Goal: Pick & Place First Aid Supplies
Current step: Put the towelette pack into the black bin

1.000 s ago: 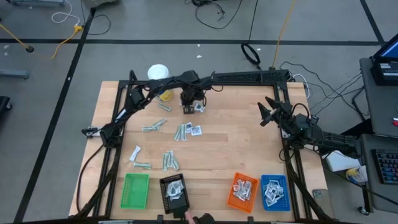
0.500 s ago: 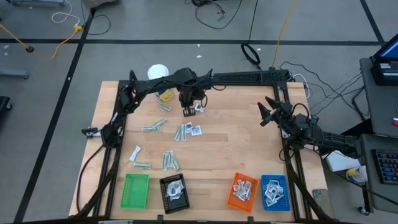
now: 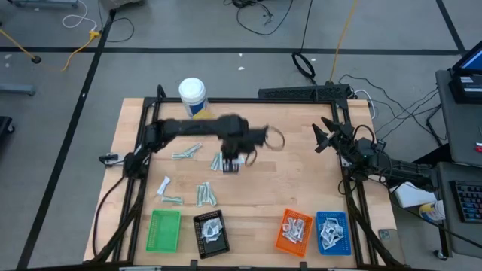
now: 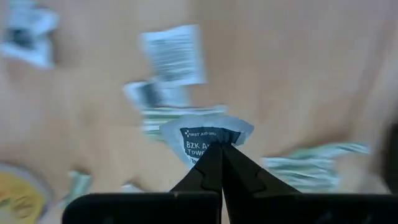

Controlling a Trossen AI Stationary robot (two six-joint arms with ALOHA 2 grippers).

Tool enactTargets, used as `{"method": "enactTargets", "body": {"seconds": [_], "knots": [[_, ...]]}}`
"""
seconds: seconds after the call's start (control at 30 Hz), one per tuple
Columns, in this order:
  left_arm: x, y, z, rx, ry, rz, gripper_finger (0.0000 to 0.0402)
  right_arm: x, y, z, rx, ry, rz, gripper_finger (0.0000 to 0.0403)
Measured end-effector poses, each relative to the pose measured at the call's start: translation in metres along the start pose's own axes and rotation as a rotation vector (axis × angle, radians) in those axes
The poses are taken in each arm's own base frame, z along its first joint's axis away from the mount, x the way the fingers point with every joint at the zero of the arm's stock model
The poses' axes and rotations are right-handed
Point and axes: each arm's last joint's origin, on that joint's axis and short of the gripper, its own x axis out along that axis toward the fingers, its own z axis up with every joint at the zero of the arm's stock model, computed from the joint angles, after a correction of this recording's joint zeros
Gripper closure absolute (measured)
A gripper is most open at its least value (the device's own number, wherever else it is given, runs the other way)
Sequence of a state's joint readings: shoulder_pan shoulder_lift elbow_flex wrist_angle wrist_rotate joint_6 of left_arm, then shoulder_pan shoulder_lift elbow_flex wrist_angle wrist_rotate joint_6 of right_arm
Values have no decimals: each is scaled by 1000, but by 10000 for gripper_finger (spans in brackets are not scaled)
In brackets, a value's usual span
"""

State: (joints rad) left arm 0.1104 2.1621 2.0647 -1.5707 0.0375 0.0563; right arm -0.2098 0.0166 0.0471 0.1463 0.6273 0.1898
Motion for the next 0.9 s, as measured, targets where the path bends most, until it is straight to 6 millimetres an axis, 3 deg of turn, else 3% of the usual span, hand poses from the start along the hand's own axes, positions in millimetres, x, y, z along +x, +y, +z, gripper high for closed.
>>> {"method": "enactTargets", "body": {"seconds": [0.2,0.33,0.47,0.73,0.9], "knots": [[4,-88,-5,118,12,-44,401,0,0,0,0,0,0,136],[7,-145,-19,179,31,-63,401,0,0,0,0,0,0,135],[11,-188,-35,185,45,-54,401,0,0,0,0,0,0,135],[16,-245,-63,135,51,-74,401,0,0,0,0,0,0,136],[39,-270,-62,94,43,-52,401,0,0,0,0,0,0,136]]}}
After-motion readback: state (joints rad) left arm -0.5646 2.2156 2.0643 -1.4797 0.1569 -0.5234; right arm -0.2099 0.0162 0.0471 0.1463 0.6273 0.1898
